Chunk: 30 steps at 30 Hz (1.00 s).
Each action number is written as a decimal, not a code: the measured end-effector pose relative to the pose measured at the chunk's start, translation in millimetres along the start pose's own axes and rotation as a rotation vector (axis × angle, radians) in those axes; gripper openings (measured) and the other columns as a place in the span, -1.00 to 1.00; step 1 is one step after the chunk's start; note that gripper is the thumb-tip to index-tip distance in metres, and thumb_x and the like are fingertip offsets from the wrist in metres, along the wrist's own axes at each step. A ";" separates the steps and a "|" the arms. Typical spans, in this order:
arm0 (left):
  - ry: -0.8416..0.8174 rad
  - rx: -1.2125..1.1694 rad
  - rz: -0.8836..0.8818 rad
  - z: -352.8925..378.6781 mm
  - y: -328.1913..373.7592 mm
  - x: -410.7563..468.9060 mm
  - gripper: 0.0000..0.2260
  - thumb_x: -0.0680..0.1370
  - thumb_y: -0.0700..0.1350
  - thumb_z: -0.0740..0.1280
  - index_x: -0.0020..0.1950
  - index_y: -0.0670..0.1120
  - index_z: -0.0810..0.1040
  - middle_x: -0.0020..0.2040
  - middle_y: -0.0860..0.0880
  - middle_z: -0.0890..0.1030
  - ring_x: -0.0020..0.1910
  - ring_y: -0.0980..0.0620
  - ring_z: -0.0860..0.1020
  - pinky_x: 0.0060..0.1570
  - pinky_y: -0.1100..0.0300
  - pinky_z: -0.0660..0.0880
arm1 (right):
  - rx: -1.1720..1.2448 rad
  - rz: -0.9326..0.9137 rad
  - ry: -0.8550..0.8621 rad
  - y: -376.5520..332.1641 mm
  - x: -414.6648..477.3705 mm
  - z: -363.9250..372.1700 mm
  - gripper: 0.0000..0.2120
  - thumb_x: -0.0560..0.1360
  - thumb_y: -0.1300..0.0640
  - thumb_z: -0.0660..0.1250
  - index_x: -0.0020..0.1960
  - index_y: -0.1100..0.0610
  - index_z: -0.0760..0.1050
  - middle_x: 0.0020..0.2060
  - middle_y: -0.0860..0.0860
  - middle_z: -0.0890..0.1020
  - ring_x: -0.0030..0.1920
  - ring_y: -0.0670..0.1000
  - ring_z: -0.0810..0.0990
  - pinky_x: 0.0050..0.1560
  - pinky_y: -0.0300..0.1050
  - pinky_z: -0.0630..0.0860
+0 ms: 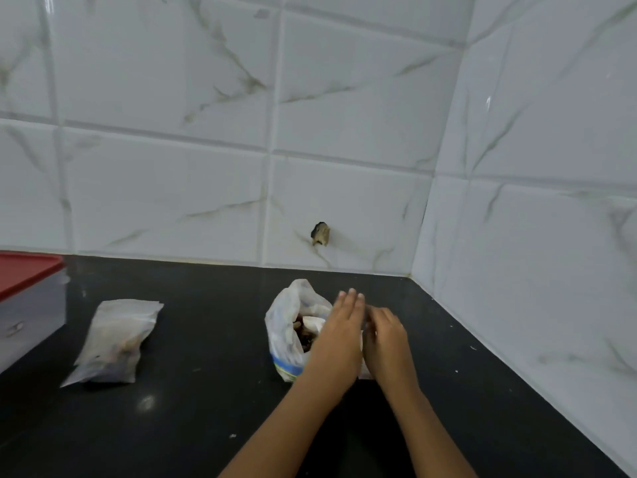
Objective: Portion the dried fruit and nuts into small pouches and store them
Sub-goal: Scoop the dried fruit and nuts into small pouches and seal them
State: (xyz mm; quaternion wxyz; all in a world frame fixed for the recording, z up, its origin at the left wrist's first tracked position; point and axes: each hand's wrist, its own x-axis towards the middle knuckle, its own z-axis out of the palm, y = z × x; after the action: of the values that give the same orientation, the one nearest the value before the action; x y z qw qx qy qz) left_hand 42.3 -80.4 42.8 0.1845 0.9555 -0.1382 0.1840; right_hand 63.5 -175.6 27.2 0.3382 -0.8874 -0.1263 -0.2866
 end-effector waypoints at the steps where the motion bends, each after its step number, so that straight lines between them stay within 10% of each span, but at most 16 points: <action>1: -0.024 -0.056 0.004 7.0 9.4 1.8 -0.41 0.60 -0.22 0.13 0.52 -0.20 -0.15 0.55 -0.12 -0.14 0.54 -0.02 -0.15 0.45 0.25 -0.20 | 0.014 0.036 0.000 7.5 0.7 -1.4 -0.78 0.54 0.27 0.19 0.11 0.20 0.55 0.00 0.10 0.59 0.04 0.10 0.54 0.02 -0.11 0.46; 16: -0.121 -0.222 -0.313 39.4 35.0 -0.5 -0.56 0.61 -0.20 0.13 0.45 -0.27 0.12 0.42 -0.22 0.29 0.39 -0.13 0.31 0.32 0.12 0.23 | -0.198 0.346 -0.185 26.0 3.9 -8.5 -0.73 0.51 0.23 0.22 0.20 0.18 0.42 0.11 0.10 0.51 0.13 0.10 0.47 0.01 -0.08 0.44; 27: 0.087 -0.479 -0.236 17.2 35.3 -7.2 -0.62 0.61 -0.23 0.09 0.43 -0.19 0.19 0.35 -0.09 0.37 0.30 0.05 0.36 0.13 0.40 0.24 | 0.455 0.461 0.164 21.9 11.9 -20.1 -0.68 0.52 0.36 0.17 0.22 0.12 0.44 -0.13 0.04 0.52 -0.07 0.03 0.52 0.01 -0.10 0.47; 30: 0.196 -0.630 -0.278 -7.8 31.4 -6.2 -0.69 0.61 -0.13 0.15 0.34 -0.18 0.32 0.05 0.09 0.46 0.00 0.17 0.41 -0.23 0.46 0.33 | 0.620 0.337 0.160 4.4 7.1 -21.4 -0.63 0.54 0.33 0.18 0.23 -0.05 0.37 -0.19 0.02 0.48 -0.18 -0.04 0.49 -0.13 -0.19 0.45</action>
State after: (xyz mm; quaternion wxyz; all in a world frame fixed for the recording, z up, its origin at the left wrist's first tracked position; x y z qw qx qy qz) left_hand 24.0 -104.1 56.5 0.5058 0.8391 -0.0384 0.1963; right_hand 62.0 -193.0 42.1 0.6426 -0.7258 -0.0321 -0.2434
